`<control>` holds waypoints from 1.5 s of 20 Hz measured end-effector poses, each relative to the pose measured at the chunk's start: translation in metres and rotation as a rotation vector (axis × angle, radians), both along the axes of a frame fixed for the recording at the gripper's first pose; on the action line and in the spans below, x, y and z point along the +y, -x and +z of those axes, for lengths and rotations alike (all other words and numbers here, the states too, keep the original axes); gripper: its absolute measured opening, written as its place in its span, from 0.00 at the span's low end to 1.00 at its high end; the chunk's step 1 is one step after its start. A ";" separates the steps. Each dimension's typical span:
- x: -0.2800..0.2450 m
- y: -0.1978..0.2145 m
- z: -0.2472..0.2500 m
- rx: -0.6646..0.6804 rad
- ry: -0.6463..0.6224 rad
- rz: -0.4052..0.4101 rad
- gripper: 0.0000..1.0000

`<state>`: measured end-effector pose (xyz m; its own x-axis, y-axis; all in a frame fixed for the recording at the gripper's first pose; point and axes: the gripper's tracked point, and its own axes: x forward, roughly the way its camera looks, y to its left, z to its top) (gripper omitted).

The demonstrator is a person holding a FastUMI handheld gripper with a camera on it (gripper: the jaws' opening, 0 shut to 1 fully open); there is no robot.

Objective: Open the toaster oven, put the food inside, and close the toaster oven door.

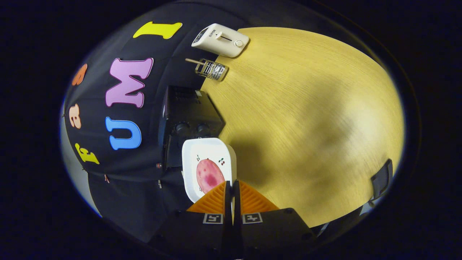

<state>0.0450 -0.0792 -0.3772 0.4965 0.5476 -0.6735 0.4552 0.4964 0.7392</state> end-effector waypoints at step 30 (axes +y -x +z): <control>0.224 -0.151 -0.055 0.063 0.045 -0.693 0.05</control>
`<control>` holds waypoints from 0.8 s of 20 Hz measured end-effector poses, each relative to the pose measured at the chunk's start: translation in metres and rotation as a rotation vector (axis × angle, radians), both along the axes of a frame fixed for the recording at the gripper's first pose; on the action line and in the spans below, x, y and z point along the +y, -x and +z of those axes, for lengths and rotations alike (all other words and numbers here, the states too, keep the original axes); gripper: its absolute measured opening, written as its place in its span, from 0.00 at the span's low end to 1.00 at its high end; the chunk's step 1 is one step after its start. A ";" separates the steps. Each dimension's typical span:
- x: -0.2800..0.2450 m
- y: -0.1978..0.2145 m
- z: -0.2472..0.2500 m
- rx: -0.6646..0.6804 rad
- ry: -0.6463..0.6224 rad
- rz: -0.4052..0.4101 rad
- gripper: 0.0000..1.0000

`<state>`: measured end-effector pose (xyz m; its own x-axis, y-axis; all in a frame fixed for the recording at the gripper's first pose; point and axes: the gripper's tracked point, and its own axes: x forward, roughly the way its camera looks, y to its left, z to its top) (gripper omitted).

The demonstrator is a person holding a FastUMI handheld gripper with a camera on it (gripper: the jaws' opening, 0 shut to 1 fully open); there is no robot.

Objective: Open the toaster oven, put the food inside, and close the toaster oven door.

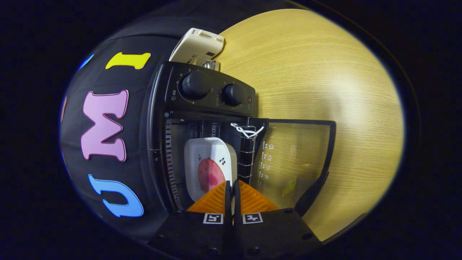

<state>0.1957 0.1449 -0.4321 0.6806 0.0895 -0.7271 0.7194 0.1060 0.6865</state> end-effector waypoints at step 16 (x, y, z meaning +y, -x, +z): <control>0.027 -0.005 -0.009 0.042 -0.061 0.001 0.11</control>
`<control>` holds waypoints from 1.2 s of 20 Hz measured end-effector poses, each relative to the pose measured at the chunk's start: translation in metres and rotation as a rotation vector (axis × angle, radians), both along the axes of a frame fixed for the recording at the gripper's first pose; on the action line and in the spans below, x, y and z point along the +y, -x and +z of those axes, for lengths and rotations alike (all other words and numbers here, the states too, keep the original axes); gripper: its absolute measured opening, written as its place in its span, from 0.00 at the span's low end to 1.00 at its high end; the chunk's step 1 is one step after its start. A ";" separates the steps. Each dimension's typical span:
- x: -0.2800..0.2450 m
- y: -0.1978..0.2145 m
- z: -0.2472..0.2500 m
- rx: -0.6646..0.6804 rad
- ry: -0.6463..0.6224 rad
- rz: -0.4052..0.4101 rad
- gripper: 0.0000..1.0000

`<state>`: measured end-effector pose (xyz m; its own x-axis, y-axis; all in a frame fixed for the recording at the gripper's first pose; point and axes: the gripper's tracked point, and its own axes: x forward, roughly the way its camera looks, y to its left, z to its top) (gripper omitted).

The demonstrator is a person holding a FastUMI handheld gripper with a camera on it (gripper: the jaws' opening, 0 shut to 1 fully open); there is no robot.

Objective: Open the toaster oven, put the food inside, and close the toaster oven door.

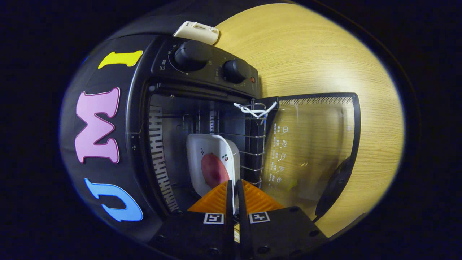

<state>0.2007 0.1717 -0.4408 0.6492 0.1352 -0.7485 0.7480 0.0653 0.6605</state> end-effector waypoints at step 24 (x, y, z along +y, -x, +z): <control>-0.023 0.173 -0.023 -0.114 0.894 1.130 0.99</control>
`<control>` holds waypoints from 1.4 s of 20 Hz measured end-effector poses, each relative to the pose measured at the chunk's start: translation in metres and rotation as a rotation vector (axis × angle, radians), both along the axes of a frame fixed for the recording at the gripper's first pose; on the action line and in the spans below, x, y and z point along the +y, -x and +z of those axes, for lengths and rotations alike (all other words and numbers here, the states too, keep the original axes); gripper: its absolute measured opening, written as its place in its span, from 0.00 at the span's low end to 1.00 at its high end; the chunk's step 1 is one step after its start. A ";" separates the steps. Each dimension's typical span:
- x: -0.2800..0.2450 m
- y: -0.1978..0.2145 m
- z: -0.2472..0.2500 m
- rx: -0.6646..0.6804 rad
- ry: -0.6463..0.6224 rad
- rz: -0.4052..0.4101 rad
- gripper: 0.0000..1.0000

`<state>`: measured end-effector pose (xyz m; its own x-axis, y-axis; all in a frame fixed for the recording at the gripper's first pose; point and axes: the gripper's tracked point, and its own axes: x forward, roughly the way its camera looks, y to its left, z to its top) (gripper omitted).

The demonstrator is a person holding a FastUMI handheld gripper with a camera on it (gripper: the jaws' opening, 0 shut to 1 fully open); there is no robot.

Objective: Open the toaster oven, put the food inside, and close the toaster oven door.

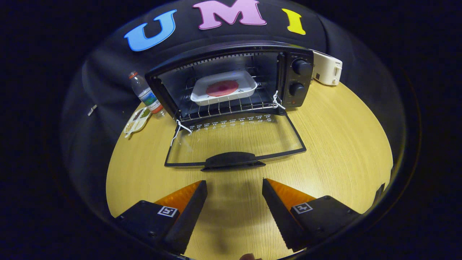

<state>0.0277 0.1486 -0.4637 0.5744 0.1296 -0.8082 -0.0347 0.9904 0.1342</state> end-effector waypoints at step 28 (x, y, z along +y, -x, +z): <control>0.013 -0.020 0.017 -0.044 0.019 -0.013 0.99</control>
